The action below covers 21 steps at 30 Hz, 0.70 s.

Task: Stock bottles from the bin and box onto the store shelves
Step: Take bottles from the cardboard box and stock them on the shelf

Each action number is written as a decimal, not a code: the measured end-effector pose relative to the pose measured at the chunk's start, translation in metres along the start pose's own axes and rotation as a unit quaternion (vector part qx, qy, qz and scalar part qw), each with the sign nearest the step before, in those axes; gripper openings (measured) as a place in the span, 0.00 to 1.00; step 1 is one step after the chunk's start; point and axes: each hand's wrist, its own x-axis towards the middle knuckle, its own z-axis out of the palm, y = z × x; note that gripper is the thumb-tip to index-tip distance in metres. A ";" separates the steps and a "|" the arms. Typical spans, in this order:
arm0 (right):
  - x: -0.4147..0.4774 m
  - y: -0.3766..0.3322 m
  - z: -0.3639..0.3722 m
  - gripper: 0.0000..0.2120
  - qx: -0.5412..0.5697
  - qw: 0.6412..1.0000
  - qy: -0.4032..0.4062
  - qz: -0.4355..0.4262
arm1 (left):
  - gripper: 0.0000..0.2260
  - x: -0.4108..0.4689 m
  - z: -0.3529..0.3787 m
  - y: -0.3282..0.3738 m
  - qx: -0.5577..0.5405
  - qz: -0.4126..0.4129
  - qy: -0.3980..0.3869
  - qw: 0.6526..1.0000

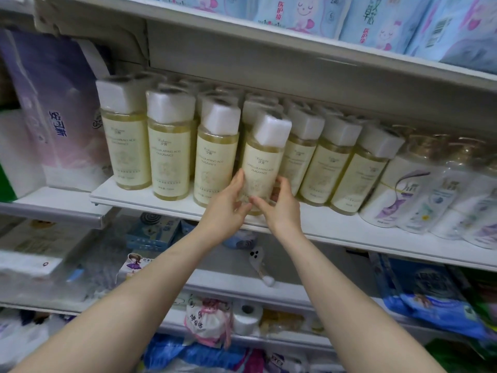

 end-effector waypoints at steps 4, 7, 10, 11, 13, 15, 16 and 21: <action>-0.001 -0.001 -0.003 0.30 0.003 1.000 -0.007 0.005 | 0.34 -0.005 0.003 0.006 -0.018 -0.011 0.014 1.000; -0.007 0.003 -0.007 0.31 -0.004 1.000 -0.020 0.012 | 0.30 -0.014 0.010 0.008 -0.031 -0.019 0.043 0.998; -0.021 0.013 -0.015 0.33 -0.002 0.999 -0.032 0.004 | 0.22 -0.029 0.022 0.007 -0.033 -0.027 0.127 0.991; -0.026 0.016 -0.019 0.32 0.007 0.999 -0.032 0.001 | 0.18 -0.033 0.026 0.008 -0.030 -0.024 0.151 0.988; -0.036 0.022 -0.030 0.29 0.030 0.999 -0.028 -0.009 | 0.14 -0.042 0.038 0.013 -0.027 -0.011 0.175 0.984; -0.047 0.030 -0.044 0.25 0.043 0.998 -0.020 -0.029 | 0.13 -0.049 0.052 0.019 -0.028 0.003 0.183 0.983; -0.053 0.036 -0.052 0.23 0.044 0.998 -0.017 -0.042 | 0.13 -0.054 0.061 0.022 -0.026 0.006 0.183 0.983; -0.078 0.081 -0.097 0.17 0.021 0.993 -0.011 -0.116 | 0.13 -0.074 0.122 0.034 -0.008 0.001 0.162 0.987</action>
